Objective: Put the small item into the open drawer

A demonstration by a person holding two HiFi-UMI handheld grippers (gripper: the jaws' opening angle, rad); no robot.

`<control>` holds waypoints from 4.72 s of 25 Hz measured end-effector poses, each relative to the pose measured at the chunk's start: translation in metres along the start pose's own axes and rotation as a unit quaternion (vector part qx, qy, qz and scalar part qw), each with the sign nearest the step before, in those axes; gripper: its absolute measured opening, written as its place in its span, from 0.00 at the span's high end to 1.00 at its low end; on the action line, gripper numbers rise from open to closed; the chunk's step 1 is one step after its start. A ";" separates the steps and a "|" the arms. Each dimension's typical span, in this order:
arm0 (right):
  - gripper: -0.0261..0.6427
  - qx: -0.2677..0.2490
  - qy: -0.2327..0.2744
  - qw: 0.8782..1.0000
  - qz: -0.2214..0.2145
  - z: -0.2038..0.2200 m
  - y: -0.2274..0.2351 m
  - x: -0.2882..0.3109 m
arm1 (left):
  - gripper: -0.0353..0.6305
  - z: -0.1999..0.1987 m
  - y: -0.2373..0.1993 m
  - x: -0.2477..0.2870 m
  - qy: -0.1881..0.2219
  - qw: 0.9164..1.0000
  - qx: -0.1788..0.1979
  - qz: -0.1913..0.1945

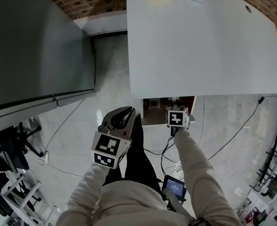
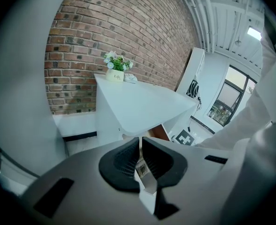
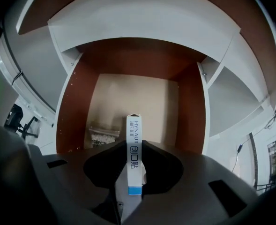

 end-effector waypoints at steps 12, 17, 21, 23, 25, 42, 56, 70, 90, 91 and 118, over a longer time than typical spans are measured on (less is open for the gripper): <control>0.79 0.002 -0.007 1.000 0.011 -0.001 0.000 0.014 | 0.90 0.008 -0.002 0.008 -0.008 1.000 -0.007 -0.003; 0.78 -0.011 -0.003 1.000 0.021 -0.003 -0.005 0.016 | 0.90 -0.001 0.000 0.012 -0.005 1.000 -0.002 0.004; 0.77 -0.004 -0.005 1.000 0.019 -0.003 -0.005 0.016 | 0.90 -0.001 -0.001 0.012 -0.005 1.000 -0.002 0.004; 0.72 0.001 -0.008 1.000 0.011 -0.002 -0.005 0.016 | 0.90 0.000 -0.001 0.011 -0.005 1.000 -0.003 0.004; 0.69 0.002 -0.008 1.000 0.006 -0.001 -0.004 0.015 | 0.90 0.004 -0.002 0.011 -0.008 1.000 -0.004 0.003; 0.67 0.020 0.045 0.999 -0.006 -0.005 -0.014 -0.034 | 0.90 -0.003 0.008 0.016 -0.010 0.999 0.027 0.029; 0.76 0.076 0.141 0.987 -0.015 -0.023 -0.011 -0.128 | 0.90 -0.014 0.028 0.011 -0.007 0.995 0.068 0.071; 0.85 0.165 0.235 0.958 0.015 -0.034 -0.013 -0.221 | 0.90 -0.042 0.032 0.003 0.010 0.987 0.115 0.114; 0.92 0.259 0.338 0.903 0.053 -0.025 -0.027 -0.343 | 0.90 -0.058 0.062 -0.017 0.013 0.970 0.154 0.187; 0.92 0.261 0.343 0.901 0.056 -0.024 -0.028 -0.349 | 0.90 -0.058 0.063 -0.018 0.014 0.969 0.156 0.190; 0.92 0.266 0.363 0.888 0.091 0.004 -0.041 -0.392 | 0.90 -0.076 0.069 -0.044 0.044 0.960 0.192 0.200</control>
Point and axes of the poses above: the fingertips, and each gripper's own axes: x forward along the fingers, y to its right, z out of its underside, the point moved 4 cm from there along -x, backward along the fingers, and after that the axes turned 7 degrees about z, right-handed, at the moved point
